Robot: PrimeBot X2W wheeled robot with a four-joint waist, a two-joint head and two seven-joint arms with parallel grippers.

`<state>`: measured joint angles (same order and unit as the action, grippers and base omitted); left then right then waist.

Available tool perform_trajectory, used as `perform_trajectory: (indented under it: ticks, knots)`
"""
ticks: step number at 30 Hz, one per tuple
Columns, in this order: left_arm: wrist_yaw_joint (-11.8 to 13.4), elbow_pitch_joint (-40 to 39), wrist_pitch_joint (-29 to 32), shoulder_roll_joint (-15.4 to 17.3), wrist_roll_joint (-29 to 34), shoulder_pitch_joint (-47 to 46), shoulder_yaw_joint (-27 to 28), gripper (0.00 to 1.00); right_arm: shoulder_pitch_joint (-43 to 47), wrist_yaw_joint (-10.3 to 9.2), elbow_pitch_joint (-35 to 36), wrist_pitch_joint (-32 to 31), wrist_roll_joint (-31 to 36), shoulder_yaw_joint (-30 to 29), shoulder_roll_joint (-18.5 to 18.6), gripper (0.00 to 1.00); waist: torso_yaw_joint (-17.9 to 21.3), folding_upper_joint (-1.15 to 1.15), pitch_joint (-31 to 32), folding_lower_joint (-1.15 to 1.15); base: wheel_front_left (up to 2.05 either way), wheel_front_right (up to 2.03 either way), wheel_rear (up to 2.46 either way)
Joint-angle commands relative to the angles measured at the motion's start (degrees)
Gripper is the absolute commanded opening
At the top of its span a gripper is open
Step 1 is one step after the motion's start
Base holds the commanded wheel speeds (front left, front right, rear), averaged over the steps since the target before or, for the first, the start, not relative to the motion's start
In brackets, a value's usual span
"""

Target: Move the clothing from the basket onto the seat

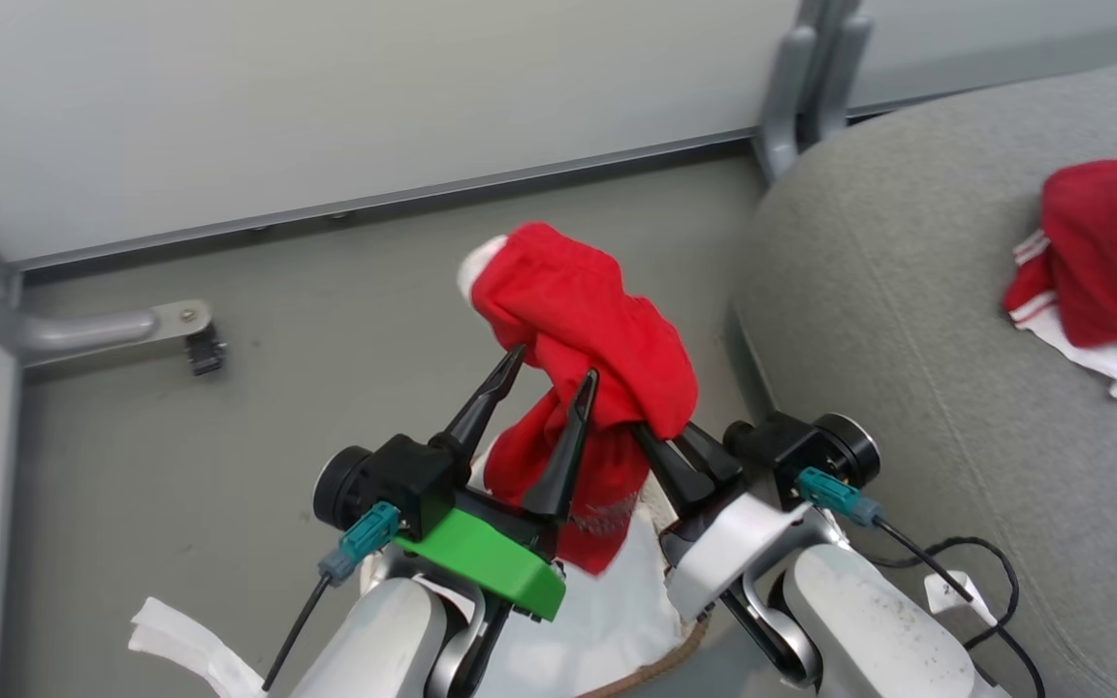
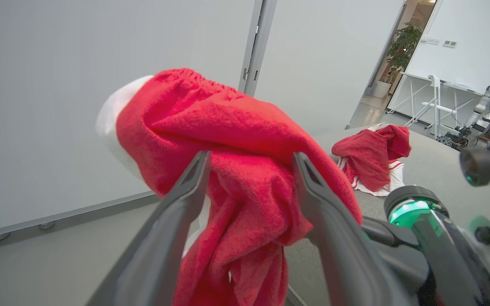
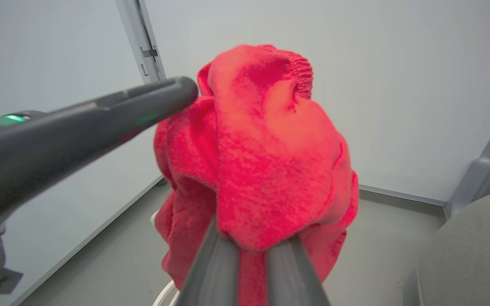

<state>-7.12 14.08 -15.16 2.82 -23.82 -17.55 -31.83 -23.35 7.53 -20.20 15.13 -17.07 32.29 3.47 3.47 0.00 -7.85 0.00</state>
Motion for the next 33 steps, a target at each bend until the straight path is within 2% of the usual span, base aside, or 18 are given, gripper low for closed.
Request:
perform_trajectory:
  ticks: [1, 11, 17, 22, 26, 33]
  knots:
    - [-0.11, 0.33, 0.02, 0.15, 0.97, 0.61, 0.67, 1.0, 1.29, -0.08, 0.59, 0.01, -0.74, -0.67, 0.27, 0.0, 6.63, 0.0, -1.52, 0.0, 0.0, 0.0, 0.0]
    - [-0.39, 2.6, 0.04, 0.17, 2.94, 0.96, 2.94, 1.0, 4.73, -0.08, 2.94, 0.06, -2.79, -3.39, 0.82, 0.0, 21.28, 0.0, -2.61, 0.0, 0.0, 0.0, 0.0]
    - [-0.43, 3.43, 0.04, 0.21, 2.65, 0.39, 2.14, 1.0, 6.71, -0.07, 4.07, 0.06, -3.23, -5.42, 1.45, 0.0, 27.33, 0.0, -2.99, 0.0, 0.0, 0.0, 0.0]
    - [-0.44, 4.35, 0.03, 0.26, 1.97, -1.29, 0.22, 1.0, 7.19, -0.07, 5.41, 0.06, -2.51, -8.13, 2.76, 0.0, 27.96, 0.0, -4.13, 0.0, 0.0, 0.0, 0.0]
    - [-0.42, 5.29, 0.03, 0.26, 2.32, -2.11, 0.01, 1.0, 3.33, -0.08, 7.31, 0.06, -2.19, -10.68, 4.56, 0.0, 28.08, 0.0, -5.53, 0.0, 0.0, 0.0, 0.0]
    - [-0.43, 6.16, 0.03, 0.68, 4.16, -2.51, 2.15, 1.0, -10.71, -0.08, 12.47, 0.06, -1.68, -17.89, 9.5, 0.0, 28.1, 0.0, -8.52, 0.0, 0.0, 0.0, 0.0]
